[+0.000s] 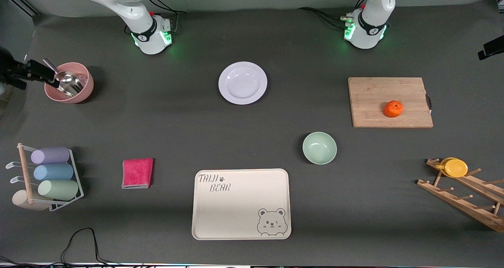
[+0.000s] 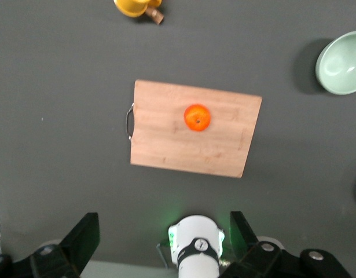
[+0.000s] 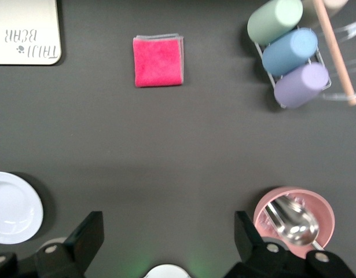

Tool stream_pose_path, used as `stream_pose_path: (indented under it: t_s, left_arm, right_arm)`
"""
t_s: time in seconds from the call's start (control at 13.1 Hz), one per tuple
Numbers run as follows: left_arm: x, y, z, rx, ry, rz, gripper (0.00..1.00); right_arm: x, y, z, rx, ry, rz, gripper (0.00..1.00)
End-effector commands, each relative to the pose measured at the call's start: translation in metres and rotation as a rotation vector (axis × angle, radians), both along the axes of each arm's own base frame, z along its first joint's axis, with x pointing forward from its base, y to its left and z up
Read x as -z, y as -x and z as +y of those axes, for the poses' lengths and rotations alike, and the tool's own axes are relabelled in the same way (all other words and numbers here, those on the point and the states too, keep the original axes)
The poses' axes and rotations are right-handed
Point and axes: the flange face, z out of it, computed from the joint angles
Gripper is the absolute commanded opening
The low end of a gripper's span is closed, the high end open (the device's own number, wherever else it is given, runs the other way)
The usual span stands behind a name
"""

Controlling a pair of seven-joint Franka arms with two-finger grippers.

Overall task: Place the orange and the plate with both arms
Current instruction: 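Move the left gripper toward the orange while the right gripper reaches the plate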

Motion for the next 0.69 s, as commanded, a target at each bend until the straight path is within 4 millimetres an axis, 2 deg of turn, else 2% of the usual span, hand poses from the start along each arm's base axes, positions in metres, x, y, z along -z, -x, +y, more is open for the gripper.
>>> stream_pose_path:
  t_s: [0.0, 0.23, 0.31, 0.46, 0.54, 0.61]
  left_arm:
    - [0.011, 0.001, -0.009, 0.017, -0.010, 0.057, 1.00]
    - [0.056, -0.004, -0.021, -0.020, -0.008, 0.080, 1.00]
    - [0.075, -0.007, -0.037, 0.000, -0.016, 0.071, 1.00]
    - [0.120, -0.006, -0.053, 0.022, -0.022, 0.037, 1.00]
    - [0.148, -0.004, -0.053, 0.028, -0.021, 0.031, 1.00]
    - [0.168, -0.004, -0.053, 0.037, -0.021, 0.017, 1.00]
  right_arm:
    - [-0.002, 0.046, 0.035, 0.062, -0.031, -0.007, 1.00]
    - [-0.003, 0.059, 0.074, 0.086, -0.030, -0.015, 1.00]
    - [-0.004, 0.060, 0.078, 0.082, -0.029, -0.018, 1.00]
    - [-0.004, 0.064, 0.080, 0.077, -0.030, -0.021, 1.00]
    - [-0.004, 0.065, 0.082, 0.073, -0.030, -0.021, 1.00]
    - [-0.003, 0.065, 0.082, 0.073, -0.032, -0.024, 1.00]
